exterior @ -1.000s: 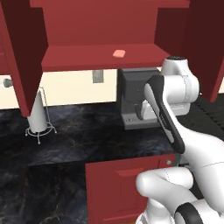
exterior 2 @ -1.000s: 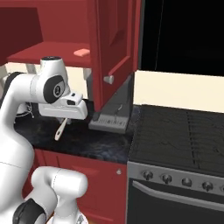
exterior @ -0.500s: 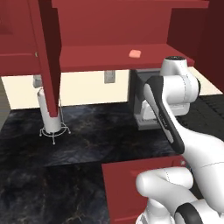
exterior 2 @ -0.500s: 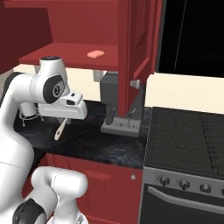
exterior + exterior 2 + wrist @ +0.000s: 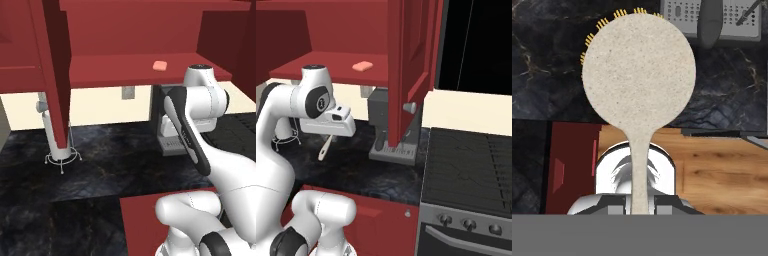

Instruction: Pick up the dish brush and bar soap from the sink, and place them back in the cabinet, and close the cabinet doors.

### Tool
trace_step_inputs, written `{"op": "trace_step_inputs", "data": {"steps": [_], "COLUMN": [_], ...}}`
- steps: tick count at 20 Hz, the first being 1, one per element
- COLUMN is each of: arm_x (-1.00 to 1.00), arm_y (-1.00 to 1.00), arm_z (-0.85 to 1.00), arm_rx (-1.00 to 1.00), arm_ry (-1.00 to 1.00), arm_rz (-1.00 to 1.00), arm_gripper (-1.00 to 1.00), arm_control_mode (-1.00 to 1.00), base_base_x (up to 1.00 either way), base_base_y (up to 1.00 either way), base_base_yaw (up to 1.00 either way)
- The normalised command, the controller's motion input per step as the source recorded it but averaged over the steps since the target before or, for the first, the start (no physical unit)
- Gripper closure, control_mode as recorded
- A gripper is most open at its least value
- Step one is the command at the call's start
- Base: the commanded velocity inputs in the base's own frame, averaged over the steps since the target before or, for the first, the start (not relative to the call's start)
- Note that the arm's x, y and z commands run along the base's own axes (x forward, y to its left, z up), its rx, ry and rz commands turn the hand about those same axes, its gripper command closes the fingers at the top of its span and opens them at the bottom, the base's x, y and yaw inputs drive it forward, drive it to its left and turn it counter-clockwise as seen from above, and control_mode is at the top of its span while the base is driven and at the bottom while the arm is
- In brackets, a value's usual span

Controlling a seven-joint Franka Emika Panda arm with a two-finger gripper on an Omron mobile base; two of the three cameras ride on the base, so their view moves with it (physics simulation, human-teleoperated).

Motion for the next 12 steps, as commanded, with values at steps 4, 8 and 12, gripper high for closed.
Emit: {"op": "trace_step_inputs", "data": {"steps": [4,8,12], "arm_x": [0.00,0.00,0.00], "arm_y": [0.00,0.00,0.00], "arm_z": [0.00,0.00,0.00], "arm_rx": [0.00,0.00,0.00], "arm_ry": [0.00,0.00,0.00], "arm_rz": [0.00,0.00,0.00], "arm_gripper": [1.00,1.00,1.00], "arm_control_mode": [1.00,1.00,1.00], "base_base_x": [0.26,0.18,0.00], "base_base_y": [0.15,0.22,0.15], "base_base_yaw": [0.00,0.00,0.00]}}
